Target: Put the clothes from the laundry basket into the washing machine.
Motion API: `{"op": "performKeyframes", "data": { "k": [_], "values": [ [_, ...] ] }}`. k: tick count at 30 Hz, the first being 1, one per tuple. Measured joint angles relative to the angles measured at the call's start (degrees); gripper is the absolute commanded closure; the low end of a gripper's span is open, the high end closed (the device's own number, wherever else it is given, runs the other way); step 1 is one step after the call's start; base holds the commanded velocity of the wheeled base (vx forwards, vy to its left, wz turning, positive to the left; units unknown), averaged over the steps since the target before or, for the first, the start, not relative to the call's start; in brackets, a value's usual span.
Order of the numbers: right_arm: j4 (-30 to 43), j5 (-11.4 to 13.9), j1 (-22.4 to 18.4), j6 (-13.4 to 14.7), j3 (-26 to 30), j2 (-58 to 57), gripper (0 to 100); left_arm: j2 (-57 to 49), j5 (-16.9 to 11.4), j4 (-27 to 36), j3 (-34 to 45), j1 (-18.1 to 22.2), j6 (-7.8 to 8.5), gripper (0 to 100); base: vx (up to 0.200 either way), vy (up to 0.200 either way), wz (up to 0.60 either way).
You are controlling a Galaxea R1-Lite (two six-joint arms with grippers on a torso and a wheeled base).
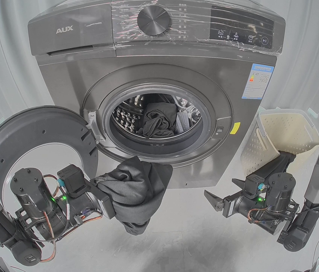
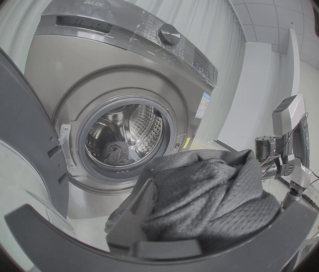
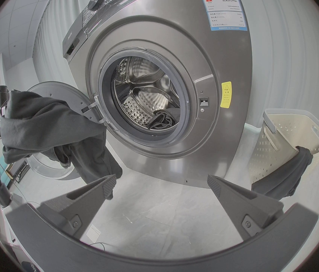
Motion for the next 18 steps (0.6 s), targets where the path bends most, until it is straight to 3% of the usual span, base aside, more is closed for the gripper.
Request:
{"op": "performKeyframes", "data": {
  "k": [8,14,18],
  "values": [
    [0.0,0.0,0.1,0.2,-0.1,0.1,0,1.0,0.0,0.0,0.4,-0.4,-0.05,100,0.0,0.0,0.0],
    [0.0,0.0,0.3,0.3,-0.2,0.1,0,1.7,0.0,0.0,0.6,-0.9,-0.07,100,0.2,0.0,0.0],
    [0.0,0.0,0.4,0.3,-0.2,0.1,0,2.1,0.0,0.0,0.6,-1.4,0.0,100,0.0,0.0,0.0]
  ]
}}
